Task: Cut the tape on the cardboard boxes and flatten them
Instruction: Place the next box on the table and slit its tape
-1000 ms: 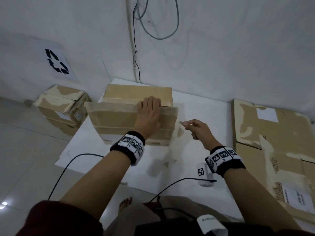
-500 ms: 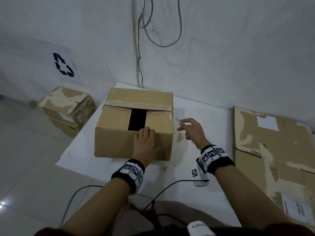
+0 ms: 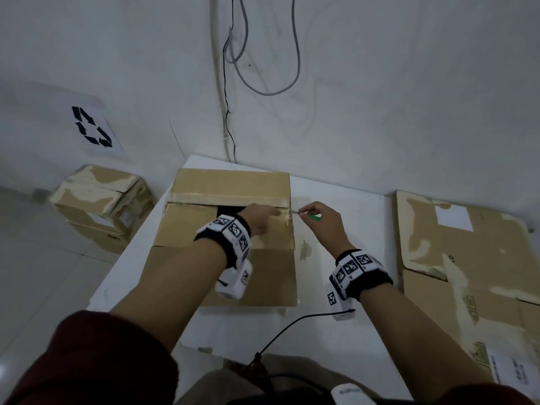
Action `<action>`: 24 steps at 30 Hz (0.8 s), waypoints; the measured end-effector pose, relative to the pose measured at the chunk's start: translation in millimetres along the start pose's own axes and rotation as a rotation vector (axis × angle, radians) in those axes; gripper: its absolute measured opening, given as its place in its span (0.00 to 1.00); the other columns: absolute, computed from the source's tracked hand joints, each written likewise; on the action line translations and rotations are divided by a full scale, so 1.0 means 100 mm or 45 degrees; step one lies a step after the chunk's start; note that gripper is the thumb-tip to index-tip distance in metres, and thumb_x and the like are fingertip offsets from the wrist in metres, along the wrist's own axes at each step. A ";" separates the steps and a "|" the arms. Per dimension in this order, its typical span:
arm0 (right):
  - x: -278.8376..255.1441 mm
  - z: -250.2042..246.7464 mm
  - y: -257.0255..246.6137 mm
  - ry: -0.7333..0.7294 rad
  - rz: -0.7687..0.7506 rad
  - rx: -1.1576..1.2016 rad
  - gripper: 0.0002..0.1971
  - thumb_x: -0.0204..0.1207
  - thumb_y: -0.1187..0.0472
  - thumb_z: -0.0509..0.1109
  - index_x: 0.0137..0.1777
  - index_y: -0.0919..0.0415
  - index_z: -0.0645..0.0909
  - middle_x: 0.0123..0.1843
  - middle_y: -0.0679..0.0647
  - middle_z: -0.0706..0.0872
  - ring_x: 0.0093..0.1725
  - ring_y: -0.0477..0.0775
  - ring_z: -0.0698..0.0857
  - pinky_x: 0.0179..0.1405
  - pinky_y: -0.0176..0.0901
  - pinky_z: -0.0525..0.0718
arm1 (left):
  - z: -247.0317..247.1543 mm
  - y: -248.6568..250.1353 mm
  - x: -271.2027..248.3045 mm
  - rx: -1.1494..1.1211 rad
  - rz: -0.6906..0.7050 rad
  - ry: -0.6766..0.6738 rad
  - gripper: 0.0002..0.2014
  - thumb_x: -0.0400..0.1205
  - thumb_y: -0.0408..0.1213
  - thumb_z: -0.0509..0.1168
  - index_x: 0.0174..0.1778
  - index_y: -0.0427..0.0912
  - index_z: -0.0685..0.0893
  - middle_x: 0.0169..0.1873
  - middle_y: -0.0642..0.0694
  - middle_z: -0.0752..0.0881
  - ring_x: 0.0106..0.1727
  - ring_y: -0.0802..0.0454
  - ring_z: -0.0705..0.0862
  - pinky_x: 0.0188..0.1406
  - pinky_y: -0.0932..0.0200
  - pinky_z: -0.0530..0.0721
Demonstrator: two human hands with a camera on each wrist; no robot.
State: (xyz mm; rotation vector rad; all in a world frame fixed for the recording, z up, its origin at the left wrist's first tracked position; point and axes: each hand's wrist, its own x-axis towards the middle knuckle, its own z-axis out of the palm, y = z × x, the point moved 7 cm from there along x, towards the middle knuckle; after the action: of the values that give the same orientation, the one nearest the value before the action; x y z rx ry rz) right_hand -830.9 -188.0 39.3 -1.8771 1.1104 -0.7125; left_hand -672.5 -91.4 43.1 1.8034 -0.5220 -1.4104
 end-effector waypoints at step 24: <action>0.38 0.15 0.13 0.230 -0.188 -0.133 0.03 0.81 0.64 0.71 0.48 0.64 0.85 0.47 0.57 0.86 0.50 0.52 0.84 0.54 0.42 0.82 | 0.16 -0.18 0.63 -0.721 0.126 0.073 0.16 0.89 0.28 0.53 0.37 0.33 0.79 0.22 0.47 0.86 0.28 0.54 0.85 0.39 0.62 0.83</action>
State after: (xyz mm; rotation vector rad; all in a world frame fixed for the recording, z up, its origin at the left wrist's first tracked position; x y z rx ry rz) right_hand -807.3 -219.9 22.9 -2.0304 1.1487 -0.9390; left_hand -670.7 -130.6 -11.6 1.3369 -0.1518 -1.2736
